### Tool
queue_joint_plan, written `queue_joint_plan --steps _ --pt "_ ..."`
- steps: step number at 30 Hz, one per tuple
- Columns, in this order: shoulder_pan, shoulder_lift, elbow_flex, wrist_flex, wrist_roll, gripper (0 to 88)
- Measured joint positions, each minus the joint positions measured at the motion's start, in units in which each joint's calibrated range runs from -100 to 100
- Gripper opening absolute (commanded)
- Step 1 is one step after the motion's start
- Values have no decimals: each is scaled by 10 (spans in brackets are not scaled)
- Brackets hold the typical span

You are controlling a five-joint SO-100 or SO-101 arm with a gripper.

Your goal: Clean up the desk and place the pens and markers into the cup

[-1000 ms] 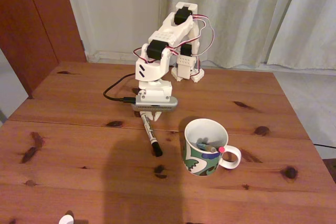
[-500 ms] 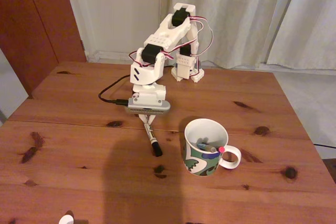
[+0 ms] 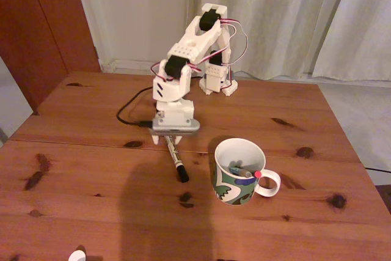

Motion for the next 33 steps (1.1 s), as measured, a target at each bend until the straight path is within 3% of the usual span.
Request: queue_joint_plan --steps 8,18,31,33 --pt "-3 0 27 0 6 200" --pt "-1 0 30 -27 6 0" --pt "-1 2 31 -69 6 16" --pt "-4 3 34 -69 6 59"
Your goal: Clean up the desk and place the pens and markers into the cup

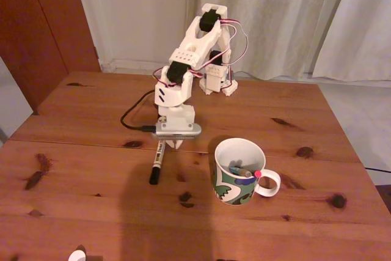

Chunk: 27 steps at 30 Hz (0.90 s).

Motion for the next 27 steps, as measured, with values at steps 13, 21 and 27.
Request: queue_joint_plan --steps 13,21,27 --pt "2 0 4 -2 -5 209" --pt "26 0 -18 -2 -6 209" --pt "26 0 -59 45 -8 209"
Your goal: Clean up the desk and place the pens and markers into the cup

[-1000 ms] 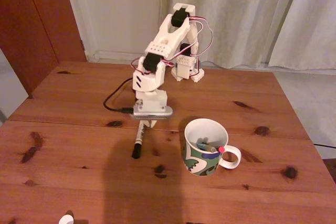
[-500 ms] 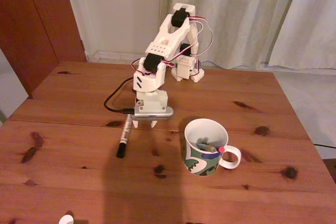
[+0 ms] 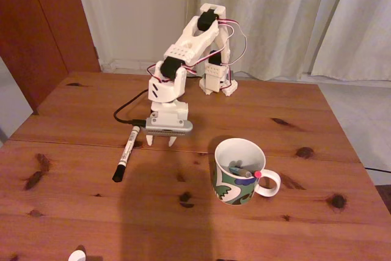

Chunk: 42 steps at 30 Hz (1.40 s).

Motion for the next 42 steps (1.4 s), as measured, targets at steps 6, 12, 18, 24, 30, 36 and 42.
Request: queue_joint_plan --steps 6,12,18,24,30,36,42 --pt "2 0 -72 92 0 209" --pt "42 0 -83 101 0 209" --pt "84 17 -87 90 2 209" --pt "115 61 -87 45 4 209" --pt "139 92 -87 -2 3 209" --pt "139 93 -87 -5 4 209" --pt "139 93 -87 -5 4 209"
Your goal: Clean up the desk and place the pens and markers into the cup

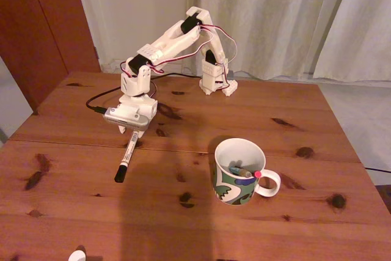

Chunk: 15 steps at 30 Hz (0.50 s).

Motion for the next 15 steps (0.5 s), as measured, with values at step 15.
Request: queue_joint_plan --steps 15 --pt "1 20 -6 -3 11 117"
